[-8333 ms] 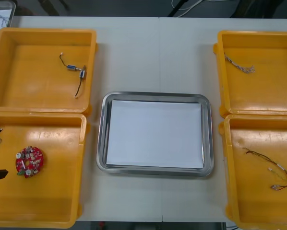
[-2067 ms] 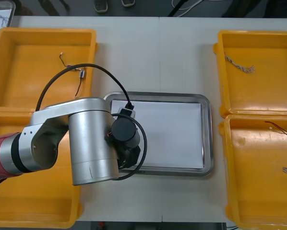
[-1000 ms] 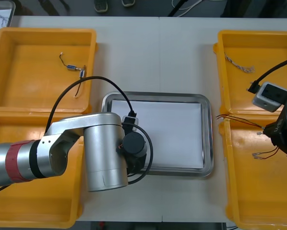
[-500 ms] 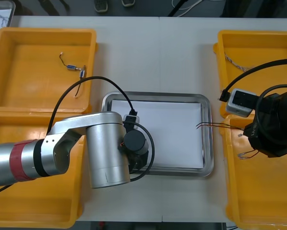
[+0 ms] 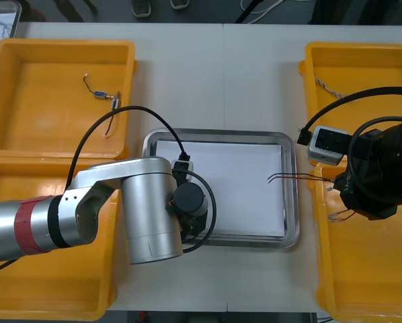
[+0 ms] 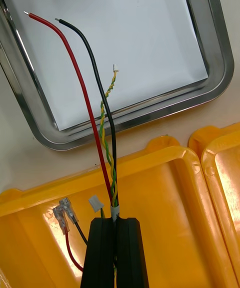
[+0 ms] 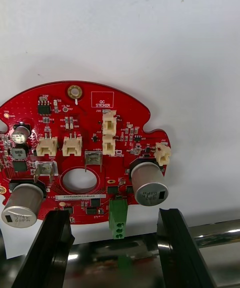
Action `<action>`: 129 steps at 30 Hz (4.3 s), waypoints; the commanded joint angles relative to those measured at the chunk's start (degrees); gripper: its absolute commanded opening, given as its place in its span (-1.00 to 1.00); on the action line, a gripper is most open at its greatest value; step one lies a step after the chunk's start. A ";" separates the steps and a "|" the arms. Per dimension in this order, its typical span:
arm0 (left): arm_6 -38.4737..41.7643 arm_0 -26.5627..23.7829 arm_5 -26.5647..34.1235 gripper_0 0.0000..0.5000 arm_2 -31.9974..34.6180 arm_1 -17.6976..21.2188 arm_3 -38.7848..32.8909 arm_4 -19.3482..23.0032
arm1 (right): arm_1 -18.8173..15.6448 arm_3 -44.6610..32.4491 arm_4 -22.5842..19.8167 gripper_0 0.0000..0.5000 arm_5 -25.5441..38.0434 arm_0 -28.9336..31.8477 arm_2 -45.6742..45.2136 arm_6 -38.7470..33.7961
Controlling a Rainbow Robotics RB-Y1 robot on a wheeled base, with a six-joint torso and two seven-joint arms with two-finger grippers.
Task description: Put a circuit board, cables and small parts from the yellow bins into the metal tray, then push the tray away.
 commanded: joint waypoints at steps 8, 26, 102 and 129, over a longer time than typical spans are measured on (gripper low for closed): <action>2.03 -2.00 4.83 1.00 7.18 3.46 -7.24 6.00 | -1.24 -1.42 0.18 -1.00 0.85 -1.49 0.25 -2.18; -0.52 -2.00 8.43 1.00 16.93 9.62 -11.72 14.26 | -0.89 -1.42 0.45 -1.00 1.02 -1.49 0.25 -2.18; -28.82 -5.07 14.41 1.00 51.30 23.85 12.72 33.07 | 20.20 23.19 26.38 -1.00 -14.27 -20.39 45.78 -0.07; -23.64 -12.55 6.41 1.00 54.72 3.64 35.83 10.57 | 20.73 18.27 29.28 1.00 -7.85 -20.04 40.42 -0.33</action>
